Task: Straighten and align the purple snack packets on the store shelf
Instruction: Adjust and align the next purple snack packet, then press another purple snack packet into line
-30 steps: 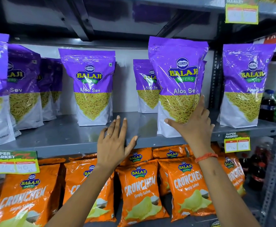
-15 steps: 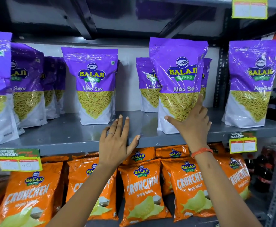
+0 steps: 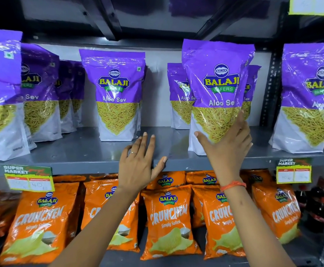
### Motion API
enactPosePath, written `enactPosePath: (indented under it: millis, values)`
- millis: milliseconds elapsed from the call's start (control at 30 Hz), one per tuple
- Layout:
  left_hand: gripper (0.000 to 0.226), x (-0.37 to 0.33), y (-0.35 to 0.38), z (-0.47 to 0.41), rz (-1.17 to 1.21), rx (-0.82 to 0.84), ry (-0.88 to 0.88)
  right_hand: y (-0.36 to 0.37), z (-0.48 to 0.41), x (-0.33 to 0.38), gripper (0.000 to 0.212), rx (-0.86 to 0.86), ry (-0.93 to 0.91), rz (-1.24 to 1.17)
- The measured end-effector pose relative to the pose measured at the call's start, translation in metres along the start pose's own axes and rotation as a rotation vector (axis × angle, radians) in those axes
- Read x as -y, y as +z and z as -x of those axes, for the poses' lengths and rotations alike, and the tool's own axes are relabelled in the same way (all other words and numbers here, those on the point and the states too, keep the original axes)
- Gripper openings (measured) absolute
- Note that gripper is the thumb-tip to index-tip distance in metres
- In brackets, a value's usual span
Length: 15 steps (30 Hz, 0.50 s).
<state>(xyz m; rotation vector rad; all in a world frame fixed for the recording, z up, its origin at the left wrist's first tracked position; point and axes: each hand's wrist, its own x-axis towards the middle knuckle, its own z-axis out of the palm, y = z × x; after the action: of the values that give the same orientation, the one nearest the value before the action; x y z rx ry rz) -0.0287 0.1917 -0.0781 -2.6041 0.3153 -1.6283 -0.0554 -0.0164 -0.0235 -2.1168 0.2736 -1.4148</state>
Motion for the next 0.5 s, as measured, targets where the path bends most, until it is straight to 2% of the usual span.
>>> enactPosePath:
  millis: [100, 200, 333, 500]
  values:
    - [0.072, 0.001, -0.002, 0.0, -0.015, 0.002, -0.009, 0.001, 0.021, 0.016, 0.09, -0.112, -0.108, -0.076]
    - [0.071, 0.013, -0.004, 0.004, -0.026, -0.004, -0.031, 0.008, 0.042, 0.04, 0.075, -0.098, -0.203, -0.161]
    - [0.071, 0.054, -0.011, 0.015, -0.052, -0.017, -0.062, 0.025, 0.058, 0.078, 0.068, -0.088, -0.26, -0.205]
    - [0.078, 0.115, -0.021, 0.024, -0.051, -0.009, -0.049, 0.055, 0.074, 0.13, 0.068, -0.077, -0.246, -0.18]
